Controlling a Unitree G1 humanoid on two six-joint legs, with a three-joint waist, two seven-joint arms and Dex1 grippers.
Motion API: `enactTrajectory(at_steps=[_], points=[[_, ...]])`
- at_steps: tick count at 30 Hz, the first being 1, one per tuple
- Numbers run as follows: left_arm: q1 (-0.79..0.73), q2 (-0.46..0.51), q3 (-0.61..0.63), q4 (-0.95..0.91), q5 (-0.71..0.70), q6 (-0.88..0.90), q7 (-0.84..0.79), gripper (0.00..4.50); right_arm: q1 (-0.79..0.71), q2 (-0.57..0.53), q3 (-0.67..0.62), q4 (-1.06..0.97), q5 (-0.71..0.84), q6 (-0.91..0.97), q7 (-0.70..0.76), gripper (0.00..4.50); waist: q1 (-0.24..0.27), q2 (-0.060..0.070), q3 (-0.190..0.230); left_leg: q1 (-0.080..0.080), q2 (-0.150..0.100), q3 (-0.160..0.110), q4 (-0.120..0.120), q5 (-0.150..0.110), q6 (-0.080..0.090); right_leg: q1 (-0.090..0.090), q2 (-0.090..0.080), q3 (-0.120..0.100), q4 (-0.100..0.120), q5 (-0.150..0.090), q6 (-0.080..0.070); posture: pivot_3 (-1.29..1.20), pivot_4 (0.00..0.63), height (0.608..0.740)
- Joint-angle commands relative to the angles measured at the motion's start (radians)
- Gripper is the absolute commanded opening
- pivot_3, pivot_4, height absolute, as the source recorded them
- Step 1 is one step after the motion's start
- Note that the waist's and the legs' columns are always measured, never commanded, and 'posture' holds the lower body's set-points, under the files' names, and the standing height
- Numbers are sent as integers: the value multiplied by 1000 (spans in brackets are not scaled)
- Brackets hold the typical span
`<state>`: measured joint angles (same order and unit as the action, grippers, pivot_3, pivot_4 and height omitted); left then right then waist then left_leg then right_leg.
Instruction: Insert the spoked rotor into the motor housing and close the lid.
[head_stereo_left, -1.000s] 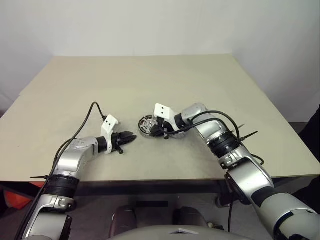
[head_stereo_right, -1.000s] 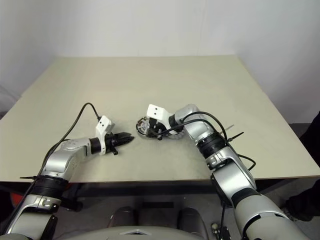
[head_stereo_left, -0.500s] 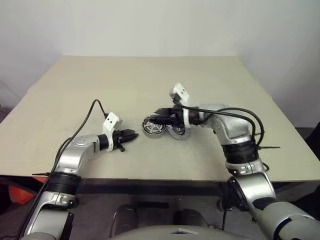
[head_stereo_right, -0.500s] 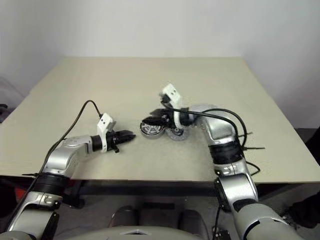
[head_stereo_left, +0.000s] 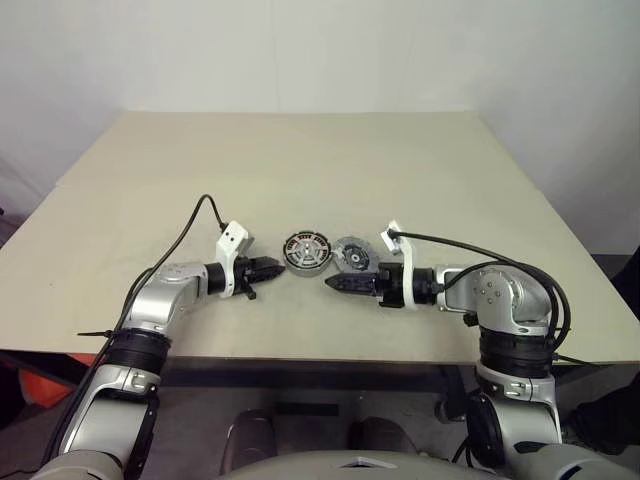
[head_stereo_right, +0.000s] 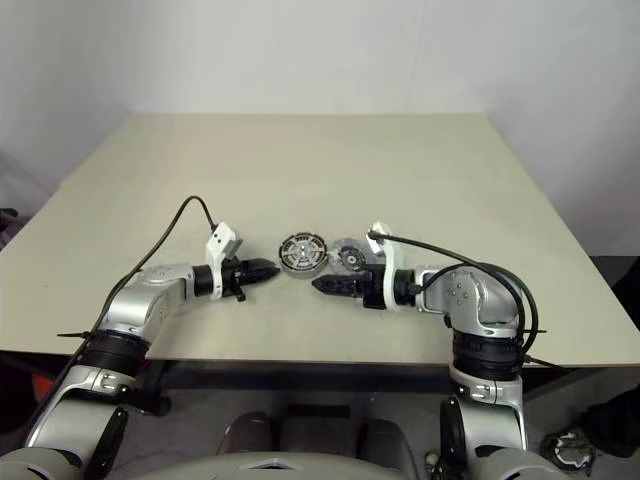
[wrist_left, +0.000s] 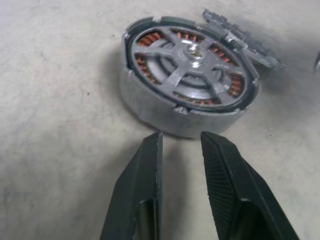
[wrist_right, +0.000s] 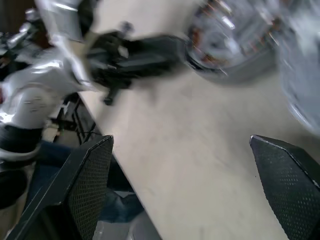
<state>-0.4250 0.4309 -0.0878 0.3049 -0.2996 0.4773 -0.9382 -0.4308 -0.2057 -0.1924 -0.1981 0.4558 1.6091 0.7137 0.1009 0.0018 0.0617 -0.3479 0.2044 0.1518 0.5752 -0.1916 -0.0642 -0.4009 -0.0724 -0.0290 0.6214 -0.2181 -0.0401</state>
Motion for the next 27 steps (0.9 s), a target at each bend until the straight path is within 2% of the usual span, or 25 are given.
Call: enactTrajectory(at_steps=[1, 7, 9, 13, 21, 27], points=[[-18, 6, 7, -17, 5, -19, -4, 1295, 9, -3, -3, 10, 16, -10, -45, 4463, 1, 0, 0, 0, 0, 0, 0, 0, 0, 0, 0, 0, 0, 0, 0, 0, 0, 740], [-5, 17, 13, -31, 9, -18, -4, 1295, -2, -26, -5, 108, 4, -97, -96, 4463, -1, 0, 0, 1, 0, 0, 0, 0, 0, 1, 0, 0, 0, 0, 0, 0, 0, 740], [1, 21, 14, -37, 10, -19, -5, 1295, -24, -34, -19, 167, -14, -162, -124, 4463, -2, -1, 0, 2, 0, 0, 0, 0, 0, 5, 0, 0, 0, -3, 6, 0, 0, 740], [9, 28, 19, -44, 10, -18, -5, 1295, -105, -50, -74, 294, -24, -285, -175, 4463, -2, 0, 0, 8, 0, 0, 0, 2, -3, 8, -1, 0, -2, -4, 8, 0, 0, 740], [0, 37, 18, -39, 9, -19, -5, 1295, -187, -84, -78, 401, -1, -401, -196, 4463, 0, 0, 0, 4, 0, 0, 0, 4, -6, 7, -1, 0, -4, -3, 10, 0, 0, 740], [0, 37, 18, -41, 9, -20, -5, 1295, -248, -80, -102, 459, 14, -432, -213, 4463, -3, 0, 0, -3, 0, 0, -1, 3, -4, -2, 1, -1, 2, 2, -2, 0, 0, 740]])
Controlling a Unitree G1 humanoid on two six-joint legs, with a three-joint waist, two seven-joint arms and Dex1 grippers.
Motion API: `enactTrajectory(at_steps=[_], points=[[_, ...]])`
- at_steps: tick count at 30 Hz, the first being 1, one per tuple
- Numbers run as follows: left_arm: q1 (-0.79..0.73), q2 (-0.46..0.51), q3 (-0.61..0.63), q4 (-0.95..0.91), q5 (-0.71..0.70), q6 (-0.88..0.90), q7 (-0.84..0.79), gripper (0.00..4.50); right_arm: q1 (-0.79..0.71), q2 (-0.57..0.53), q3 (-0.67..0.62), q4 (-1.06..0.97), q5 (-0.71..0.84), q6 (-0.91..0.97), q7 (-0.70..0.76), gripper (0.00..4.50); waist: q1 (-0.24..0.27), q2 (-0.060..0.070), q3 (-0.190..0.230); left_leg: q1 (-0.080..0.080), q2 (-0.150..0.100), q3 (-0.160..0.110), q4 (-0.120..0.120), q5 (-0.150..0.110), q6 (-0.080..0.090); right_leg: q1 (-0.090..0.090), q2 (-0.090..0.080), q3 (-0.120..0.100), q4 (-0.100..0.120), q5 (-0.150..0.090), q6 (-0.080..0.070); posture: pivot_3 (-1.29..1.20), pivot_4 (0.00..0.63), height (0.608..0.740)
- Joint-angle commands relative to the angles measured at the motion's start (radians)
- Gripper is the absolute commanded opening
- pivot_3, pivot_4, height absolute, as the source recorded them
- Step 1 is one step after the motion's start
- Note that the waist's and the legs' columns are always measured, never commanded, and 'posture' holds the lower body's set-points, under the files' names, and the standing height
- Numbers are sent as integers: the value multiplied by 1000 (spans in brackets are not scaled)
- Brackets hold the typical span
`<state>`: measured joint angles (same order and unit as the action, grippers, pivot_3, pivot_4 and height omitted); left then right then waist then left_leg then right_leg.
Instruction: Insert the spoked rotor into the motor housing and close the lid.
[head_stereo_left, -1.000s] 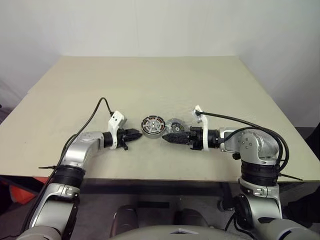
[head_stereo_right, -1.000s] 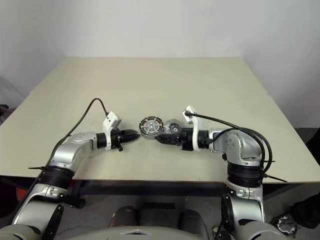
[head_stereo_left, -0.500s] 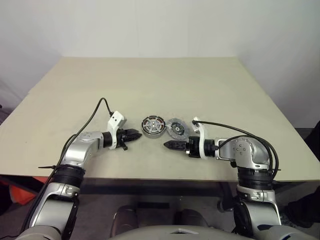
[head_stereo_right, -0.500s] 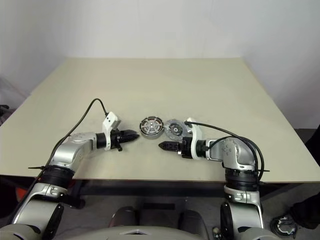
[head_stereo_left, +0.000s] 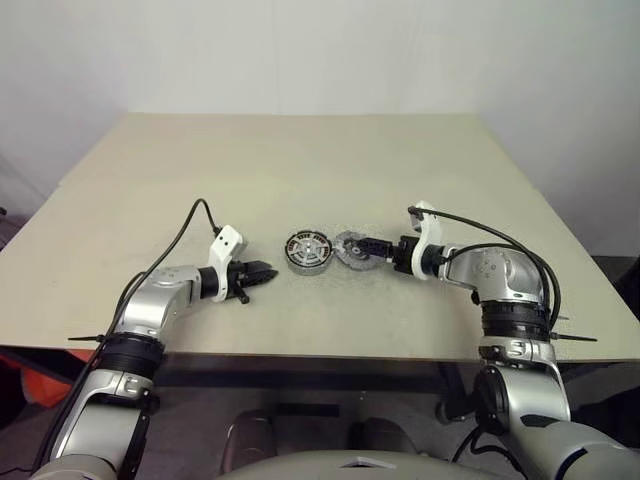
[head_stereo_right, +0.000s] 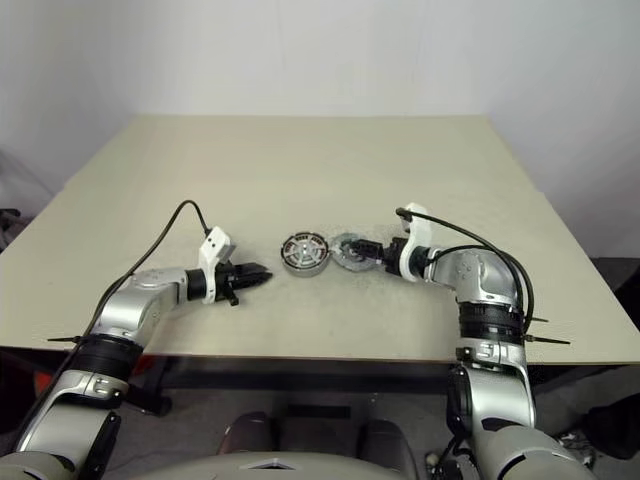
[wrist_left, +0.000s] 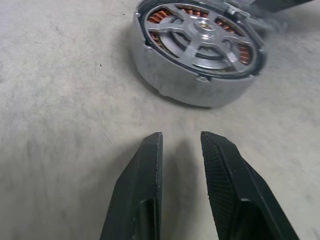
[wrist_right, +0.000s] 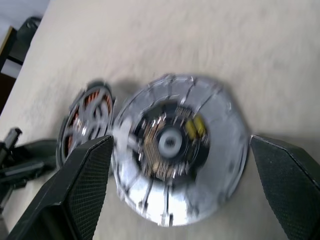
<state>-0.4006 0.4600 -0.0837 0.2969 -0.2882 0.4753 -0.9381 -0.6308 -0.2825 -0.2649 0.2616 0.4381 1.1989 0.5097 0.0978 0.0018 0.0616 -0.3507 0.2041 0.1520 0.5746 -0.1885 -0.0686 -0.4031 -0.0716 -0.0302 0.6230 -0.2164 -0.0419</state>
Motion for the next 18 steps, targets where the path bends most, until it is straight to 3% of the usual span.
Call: enactTrajectory(at_steps=[1, 8, 18], points=[[-25, 7, 13, -33, -2, -17, -5, 1295, -55, 0, -33, 4, 36, -21, -11, 4463, 1, 0, 0, -1, 0, 0, 0, -1, 2, -1, 1, -1, -1, -1, -1, 0, 0, 740], [-29, 7, 15, -31, -3, -16, -5, 1295, -61, 3, -16, -30, 65, 19, -26, 4463, 1, 0, 0, -1, 0, 0, 0, -4, 7, -1, 2, -2, -2, -2, -2, 0, 0, 740], [-23, -6, 10, -25, -1, -20, -1, 1295, 0, 83, -104, -347, 222, 412, -94, 4463, 4, 0, 0, 2, 1, 0, 0, -2, 4, 2, 3, -1, -2, -2, -2, 0, 0, 740]])
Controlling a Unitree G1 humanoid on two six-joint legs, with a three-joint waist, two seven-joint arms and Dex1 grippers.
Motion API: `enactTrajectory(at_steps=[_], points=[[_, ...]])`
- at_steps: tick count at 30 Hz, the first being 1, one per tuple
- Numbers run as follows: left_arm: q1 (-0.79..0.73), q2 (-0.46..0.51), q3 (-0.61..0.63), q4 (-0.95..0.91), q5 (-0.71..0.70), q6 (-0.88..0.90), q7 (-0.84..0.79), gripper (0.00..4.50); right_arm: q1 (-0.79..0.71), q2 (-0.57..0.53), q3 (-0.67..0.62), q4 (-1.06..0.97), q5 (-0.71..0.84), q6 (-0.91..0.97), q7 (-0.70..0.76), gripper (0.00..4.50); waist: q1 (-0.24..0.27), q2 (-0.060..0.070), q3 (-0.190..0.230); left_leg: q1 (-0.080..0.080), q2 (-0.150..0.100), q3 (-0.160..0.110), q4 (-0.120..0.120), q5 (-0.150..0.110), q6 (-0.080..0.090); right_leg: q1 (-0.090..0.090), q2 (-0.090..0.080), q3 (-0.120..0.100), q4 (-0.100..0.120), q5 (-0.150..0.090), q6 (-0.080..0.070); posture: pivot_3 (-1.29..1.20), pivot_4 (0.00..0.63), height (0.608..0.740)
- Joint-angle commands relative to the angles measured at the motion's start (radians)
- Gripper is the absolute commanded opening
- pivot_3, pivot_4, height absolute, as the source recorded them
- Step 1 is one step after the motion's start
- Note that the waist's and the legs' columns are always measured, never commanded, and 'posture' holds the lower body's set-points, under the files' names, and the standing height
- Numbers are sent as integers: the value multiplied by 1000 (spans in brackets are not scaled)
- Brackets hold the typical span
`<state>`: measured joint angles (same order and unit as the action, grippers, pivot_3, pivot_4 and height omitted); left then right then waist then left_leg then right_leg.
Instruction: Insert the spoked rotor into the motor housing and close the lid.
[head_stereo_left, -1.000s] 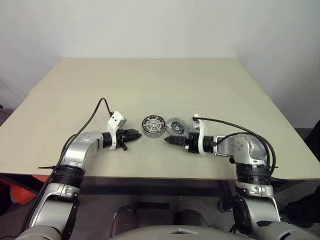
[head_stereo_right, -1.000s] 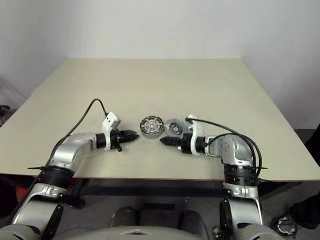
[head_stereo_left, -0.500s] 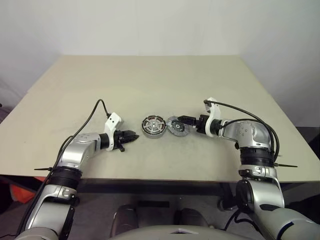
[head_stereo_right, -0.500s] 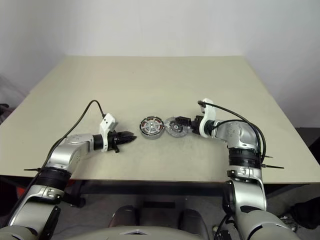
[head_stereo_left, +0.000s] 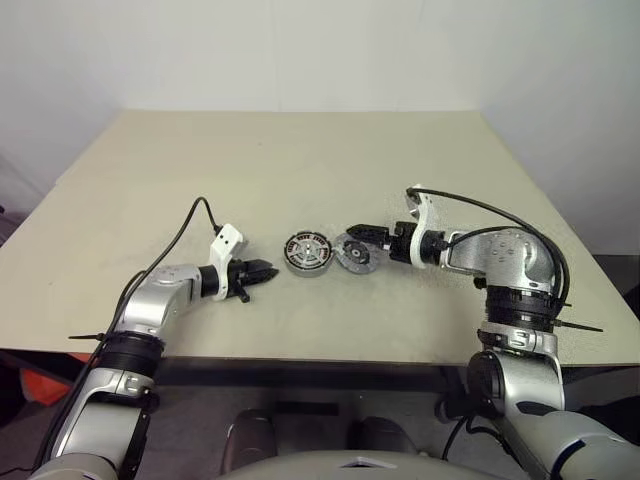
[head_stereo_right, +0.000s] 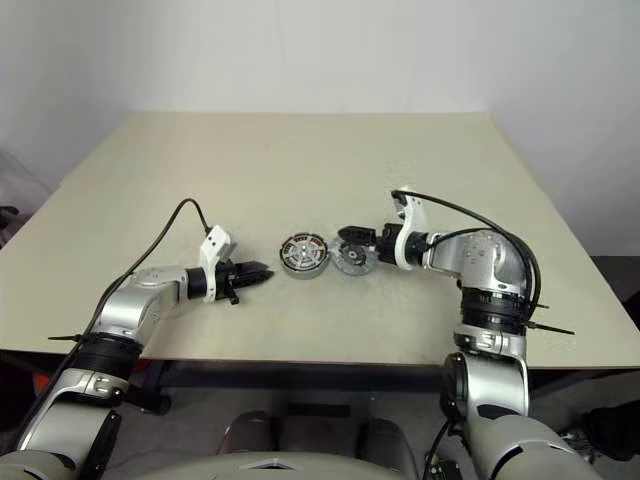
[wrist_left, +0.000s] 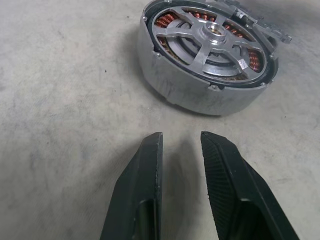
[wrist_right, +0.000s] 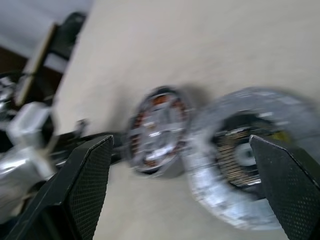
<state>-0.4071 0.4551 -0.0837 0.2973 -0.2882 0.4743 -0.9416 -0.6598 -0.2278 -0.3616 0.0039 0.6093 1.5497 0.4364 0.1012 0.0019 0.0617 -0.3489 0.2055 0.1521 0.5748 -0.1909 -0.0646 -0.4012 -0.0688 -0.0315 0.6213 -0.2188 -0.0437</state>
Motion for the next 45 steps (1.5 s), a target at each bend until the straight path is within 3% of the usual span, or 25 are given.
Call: enactTrajectory(at_steps=[1, 7, 18, 27, 45], points=[[-17, -3, 9, -26, -1, -18, 2, 1295, 48, 39, -2, -107, 55, 64, -29, 4463, 1, 0, 0, 0, 0, 0, 0, 0, 0, 0, 0, 0, 0, 0, 0, 0, 0, 740], [-19, -5, 9, -27, 0, -18, 0, 1295, 144, 34, 41, -121, 18, 51, -53, 4463, 3, 0, 0, -1, 0, 0, 0, 0, 0, 0, -1, 0, -1, 0, 0, 0, 0, 740], [-14, 8, 14, -27, 3, -19, -1, 1295, 177, 39, 46, -111, 17, 20, -50, 4463, 2, 0, 0, 0, 0, 0, -1, 1, -1, 0, -1, 0, -1, 0, 1, 0, 0, 740], [-1, 16, 10, -36, 11, -22, 2, 1295, 167, 51, 48, -34, -6, -158, -56, 4463, 1, 0, 0, 0, 0, 0, -1, 1, -2, 0, -1, 1, 0, 0, 1, 0, 0, 740], [-7, 11, 16, -19, 20, -33, 9, 1295, 55, 45, 69, 58, 19, -331, -30, 4463, -1, 0, 0, 0, -1, 0, -2, 1, -2, 0, -1, 0, 0, 0, 1, 0, 0, 740]])
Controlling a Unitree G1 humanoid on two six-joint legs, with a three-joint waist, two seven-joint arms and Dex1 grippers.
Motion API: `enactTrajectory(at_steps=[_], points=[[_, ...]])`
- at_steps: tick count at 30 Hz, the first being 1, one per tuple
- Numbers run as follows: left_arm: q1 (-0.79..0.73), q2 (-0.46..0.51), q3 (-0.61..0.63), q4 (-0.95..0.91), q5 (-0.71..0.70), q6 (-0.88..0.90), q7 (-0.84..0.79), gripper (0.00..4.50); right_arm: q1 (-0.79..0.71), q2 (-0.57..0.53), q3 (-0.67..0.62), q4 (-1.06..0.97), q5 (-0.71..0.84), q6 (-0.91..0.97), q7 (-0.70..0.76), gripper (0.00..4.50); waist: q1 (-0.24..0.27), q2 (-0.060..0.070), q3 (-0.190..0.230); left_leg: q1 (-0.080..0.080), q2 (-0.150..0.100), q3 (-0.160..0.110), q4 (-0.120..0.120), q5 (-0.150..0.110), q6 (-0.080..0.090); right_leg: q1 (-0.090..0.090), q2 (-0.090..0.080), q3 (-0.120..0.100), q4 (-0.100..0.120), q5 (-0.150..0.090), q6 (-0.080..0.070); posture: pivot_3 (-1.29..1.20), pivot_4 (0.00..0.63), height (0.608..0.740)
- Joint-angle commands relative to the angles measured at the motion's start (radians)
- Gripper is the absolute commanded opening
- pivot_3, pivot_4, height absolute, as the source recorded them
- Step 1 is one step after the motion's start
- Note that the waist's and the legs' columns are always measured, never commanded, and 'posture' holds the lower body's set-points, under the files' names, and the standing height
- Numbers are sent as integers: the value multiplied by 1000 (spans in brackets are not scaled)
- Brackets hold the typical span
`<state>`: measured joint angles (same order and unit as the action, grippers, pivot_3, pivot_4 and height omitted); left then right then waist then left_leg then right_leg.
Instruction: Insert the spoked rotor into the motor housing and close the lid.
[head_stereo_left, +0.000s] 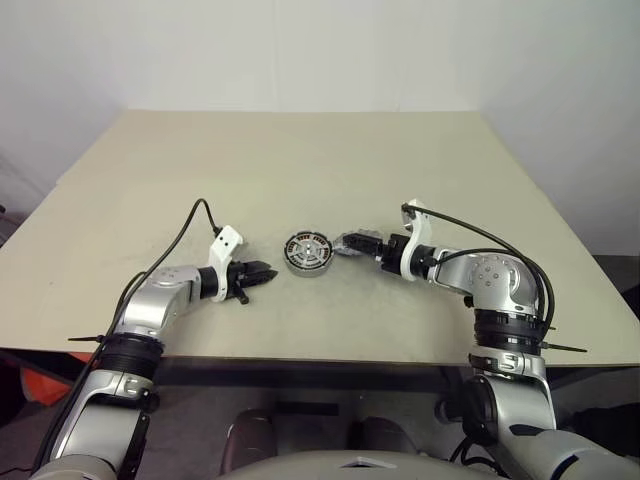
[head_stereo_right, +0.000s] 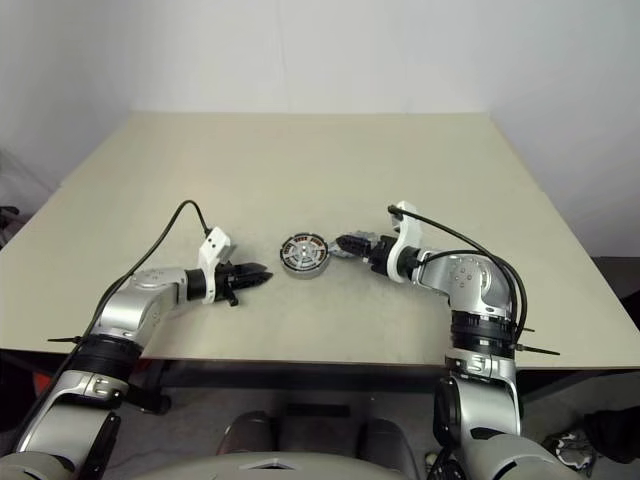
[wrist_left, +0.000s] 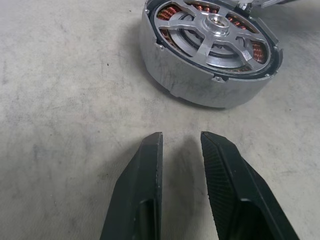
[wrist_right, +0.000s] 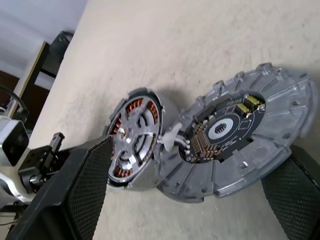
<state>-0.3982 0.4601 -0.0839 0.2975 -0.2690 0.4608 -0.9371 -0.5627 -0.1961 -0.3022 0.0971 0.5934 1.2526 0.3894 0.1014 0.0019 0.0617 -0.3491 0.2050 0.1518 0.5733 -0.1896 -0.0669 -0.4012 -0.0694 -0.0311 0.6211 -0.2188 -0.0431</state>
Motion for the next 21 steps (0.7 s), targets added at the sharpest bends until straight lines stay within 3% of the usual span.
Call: enactTrajectory(at_steps=[1, 15, 21], points=[[-17, 6, 16, -19, 1, -21, 5, 1295, -44, 17, 19, -39, 34, -41, 21, 4463, -2, 0, 0, 0, 0, 0, 0, 0, 0, 0, 0, 0, 0, 0, 0, 0, 0, 740], [-30, -1, 16, -5, 3, -30, 13, 1295, -87, 116, 209, -2, -32, -213, 36, 4463, -3, 0, 0, 0, 0, 0, 0, 0, 0, 0, 0, 0, 0, 0, 0, 0, 0, 740], [-27, 2, 22, -12, -2, -22, 14, 1295, -80, 54, 310, -34, -109, -346, 95, 4463, -3, 0, 0, -1, 0, 0, 0, 0, 0, 0, 0, 0, 0, 0, 0, 0, 0, 740]])
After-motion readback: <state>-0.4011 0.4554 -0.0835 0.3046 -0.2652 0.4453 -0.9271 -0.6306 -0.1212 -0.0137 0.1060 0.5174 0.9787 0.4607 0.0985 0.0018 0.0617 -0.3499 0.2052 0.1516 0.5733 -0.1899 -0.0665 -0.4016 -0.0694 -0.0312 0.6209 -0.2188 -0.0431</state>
